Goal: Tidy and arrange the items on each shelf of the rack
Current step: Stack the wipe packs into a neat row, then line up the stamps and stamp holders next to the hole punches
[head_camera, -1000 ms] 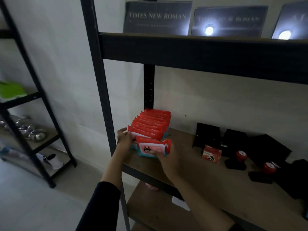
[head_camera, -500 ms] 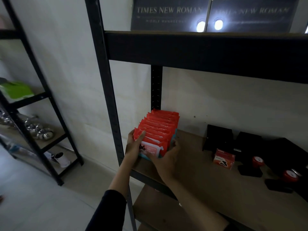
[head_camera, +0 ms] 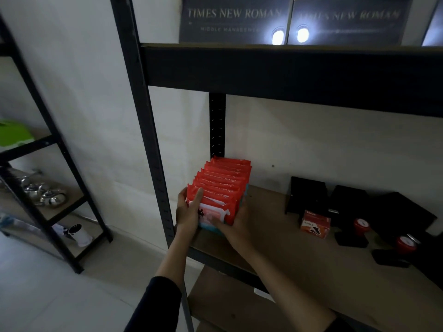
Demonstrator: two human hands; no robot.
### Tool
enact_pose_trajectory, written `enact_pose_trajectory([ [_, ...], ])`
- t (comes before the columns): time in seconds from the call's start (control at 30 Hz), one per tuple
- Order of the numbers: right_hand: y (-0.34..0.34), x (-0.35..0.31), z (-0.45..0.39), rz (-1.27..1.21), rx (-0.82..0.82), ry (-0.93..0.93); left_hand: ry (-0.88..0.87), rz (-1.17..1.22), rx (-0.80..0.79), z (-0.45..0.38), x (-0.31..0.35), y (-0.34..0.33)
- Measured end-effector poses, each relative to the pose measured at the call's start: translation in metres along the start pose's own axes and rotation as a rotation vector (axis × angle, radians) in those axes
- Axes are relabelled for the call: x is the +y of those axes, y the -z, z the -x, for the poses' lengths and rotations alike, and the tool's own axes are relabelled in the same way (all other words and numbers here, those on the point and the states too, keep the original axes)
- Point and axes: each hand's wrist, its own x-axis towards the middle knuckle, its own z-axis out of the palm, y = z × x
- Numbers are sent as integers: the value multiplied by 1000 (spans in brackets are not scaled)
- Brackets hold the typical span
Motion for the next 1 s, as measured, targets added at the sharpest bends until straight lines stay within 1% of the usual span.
enact_pose_trajectory([
  [0.1, 15, -6, 10, 31, 5, 45, -97, -67, 74, 6, 5, -6],
  [0.27, 43, -19, 24, 52, 79, 102, -292, -229, 156, 13, 17, -20],
  [0.33, 54, -24, 30, 102, 147, 145, -395, -330, 188, 17, 21, -28],
  [0.4, 68, -27, 35, 114, 222, 206, -535, -426, 218, 25, 32, -40],
  [0.47, 86, -30, 40, 115, 295, 245, -671, -459, 209, 34, 42, -57],
  [0.6, 131, -34, 56, 165, 458, 365, -821, -413, 75, 56, 48, -97],
  [0.7, 169, -32, 74, 234, 574, 379, -893, -398, -73, 84, 37, -130],
  [0.8, 207, -23, 95, 300, 711, 348, -909, -476, -266, 106, 8, -165],
  [0.9, 241, -11, 120, 336, 785, 255, -878, -535, -442, 119, -27, -197],
  [0.93, 251, -6, 128, 351, 827, 225, -858, -562, -468, 123, -36, -207],
  [1.0, 270, 1, 139, 390, 898, 155, -823, -645, -470, 127, -47, -225],
])
